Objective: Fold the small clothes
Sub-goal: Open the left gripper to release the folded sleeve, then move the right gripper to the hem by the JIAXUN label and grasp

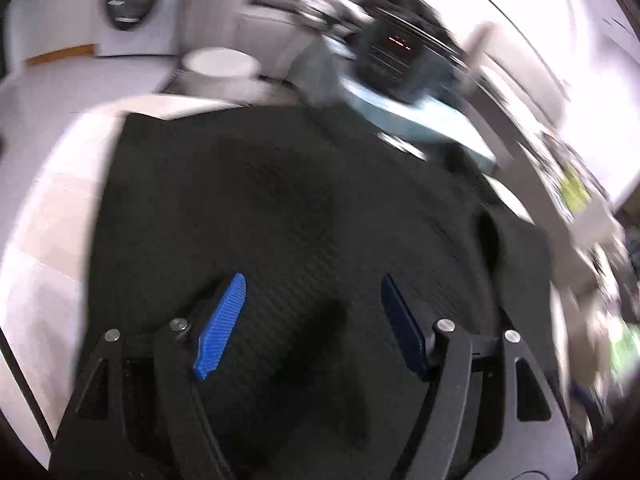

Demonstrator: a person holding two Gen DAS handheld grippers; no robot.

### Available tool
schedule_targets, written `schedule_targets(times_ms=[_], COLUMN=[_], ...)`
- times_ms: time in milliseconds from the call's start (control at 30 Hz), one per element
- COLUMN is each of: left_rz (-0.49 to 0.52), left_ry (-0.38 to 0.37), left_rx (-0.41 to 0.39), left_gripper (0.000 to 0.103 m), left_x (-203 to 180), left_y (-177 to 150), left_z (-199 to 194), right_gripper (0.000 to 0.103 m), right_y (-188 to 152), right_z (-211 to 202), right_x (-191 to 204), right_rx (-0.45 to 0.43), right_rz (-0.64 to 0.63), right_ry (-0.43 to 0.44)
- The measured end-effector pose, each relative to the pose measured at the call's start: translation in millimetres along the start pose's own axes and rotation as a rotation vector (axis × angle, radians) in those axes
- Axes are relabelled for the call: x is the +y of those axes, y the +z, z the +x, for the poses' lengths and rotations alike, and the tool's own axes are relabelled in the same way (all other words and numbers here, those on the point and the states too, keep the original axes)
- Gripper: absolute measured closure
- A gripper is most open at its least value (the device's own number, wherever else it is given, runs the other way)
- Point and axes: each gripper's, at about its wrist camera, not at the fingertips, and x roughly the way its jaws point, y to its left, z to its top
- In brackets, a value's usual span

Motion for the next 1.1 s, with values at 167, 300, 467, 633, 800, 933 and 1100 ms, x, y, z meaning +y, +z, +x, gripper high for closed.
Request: schedule_targets(times_ms=[167, 300, 467, 633, 800, 933, 1100], left_rz=[0.073, 0.033, 0.063, 0.035, 0.013, 0.008, 0.017], left_ry=[0.037, 0.04, 0.109, 0.165, 0.2, 0.233, 0.272], left_rx=[-0.019, -0.03, -0.071, -0.096, -0.123, -0.159, -0.153], left_gripper=[0.036, 0.036, 0.035, 0.022, 0.013, 0.001, 0.001], left_x=[-14.0, -6.0, 3.5, 23.2, 42.3, 52.0, 59.9], left_y=[-36.7, -61.2, -97.1, -127.9, -166.1, -195.4, -228.8], left_z=[-32.3, -57.5, -101.7, -145.9, -193.1, -228.6, -256.3], right_gripper=[0.023, 0.033, 0.046, 0.047, 0.035, 0.026, 0.009], right_y=[20.2, 32.6, 31.9, 20.7, 4.1, -20.9, -52.6], right_z=[15.0, 36.3, 61.9, 47.6, -13.9, -56.6, -89.9], right_x=[5.8, 24.1, 51.7, 59.4, 41.3, 18.5, -5.2], right_rx=[-0.021, 0.018, 0.067, 0.083, -0.006, -0.037, -0.027], right_rz=[-0.003, -0.062, -0.165, -0.219, -0.167, -0.123, -0.07], right_ry=[0.012, 0.061, 0.098, 0.132, 0.105, 0.117, 0.083])
